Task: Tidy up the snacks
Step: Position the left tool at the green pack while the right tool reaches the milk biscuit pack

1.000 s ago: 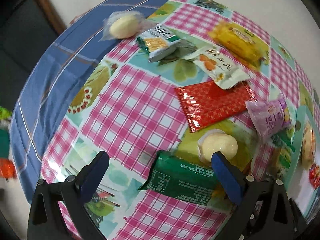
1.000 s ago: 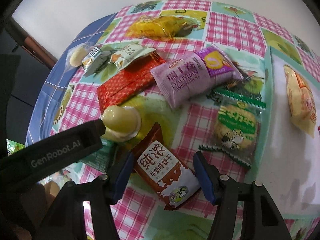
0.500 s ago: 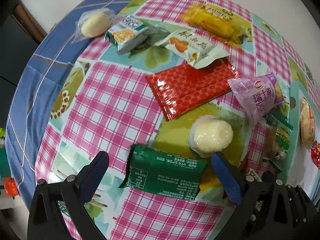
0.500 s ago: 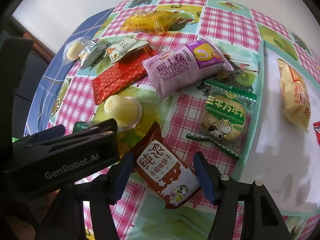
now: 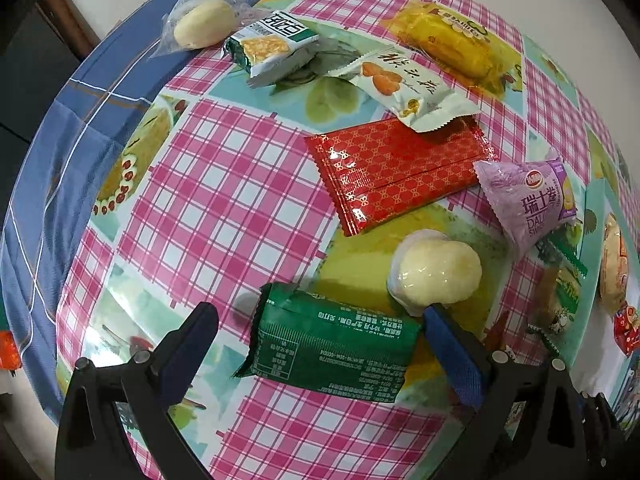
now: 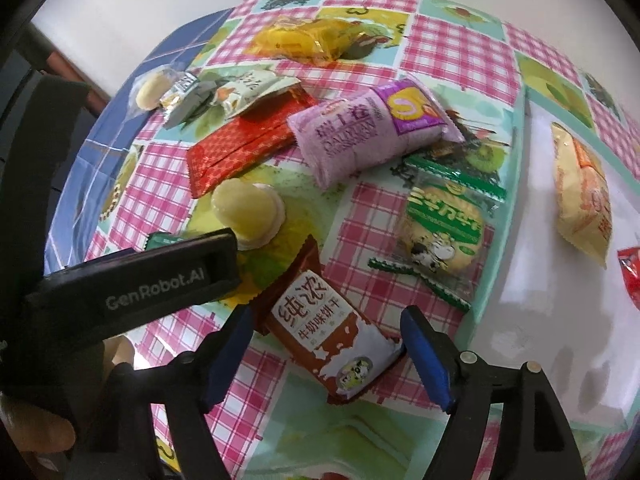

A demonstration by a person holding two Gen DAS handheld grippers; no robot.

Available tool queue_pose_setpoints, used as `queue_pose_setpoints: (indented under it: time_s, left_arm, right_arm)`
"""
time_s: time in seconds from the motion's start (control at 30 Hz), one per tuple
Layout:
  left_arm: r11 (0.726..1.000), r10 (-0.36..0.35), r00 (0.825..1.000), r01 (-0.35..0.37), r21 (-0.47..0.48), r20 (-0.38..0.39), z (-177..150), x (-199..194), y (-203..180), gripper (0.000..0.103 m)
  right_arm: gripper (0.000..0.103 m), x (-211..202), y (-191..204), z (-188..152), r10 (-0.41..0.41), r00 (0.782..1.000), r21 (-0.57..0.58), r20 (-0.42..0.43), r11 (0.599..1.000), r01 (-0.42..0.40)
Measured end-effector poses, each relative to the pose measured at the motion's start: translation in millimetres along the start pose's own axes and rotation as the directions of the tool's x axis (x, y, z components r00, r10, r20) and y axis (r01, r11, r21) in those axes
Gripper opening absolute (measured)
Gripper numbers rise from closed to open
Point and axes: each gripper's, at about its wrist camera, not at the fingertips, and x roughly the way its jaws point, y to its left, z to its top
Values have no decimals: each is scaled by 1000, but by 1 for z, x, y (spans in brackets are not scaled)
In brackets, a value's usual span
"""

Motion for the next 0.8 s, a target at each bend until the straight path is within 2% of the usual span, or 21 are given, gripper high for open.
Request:
queue_pose_setpoints:
  time_s: [0.13,0.4,0.6,0.73,0.8]
  left_arm:
    - [1000,-1,1000,1,-1,1,1,1,-2,101]
    - [999,-8,1000,8,-46,-4,6,6,34,101]
    - [998,-12,1000,13,-66,4,5,4,56,101]
    - [998,-17,1000,17,-66,1,3,5,55,101]
    - [998,-22,1000,21,-67,-1,1,-1,74,101]
  right_arm:
    - [79,-8,-9,-1,26,1000,70,7,997,-26]
    - [79,-18,-21,-7,67,997,184,29,980,-71]
    - [79,-14,-25,-16,86,996,276,29,957,-90]
    - [79,-7,-29,-19,96,995,326,20,940,-97]
    - [79,-4,-32,-19,108,994,365,31,924,-112]
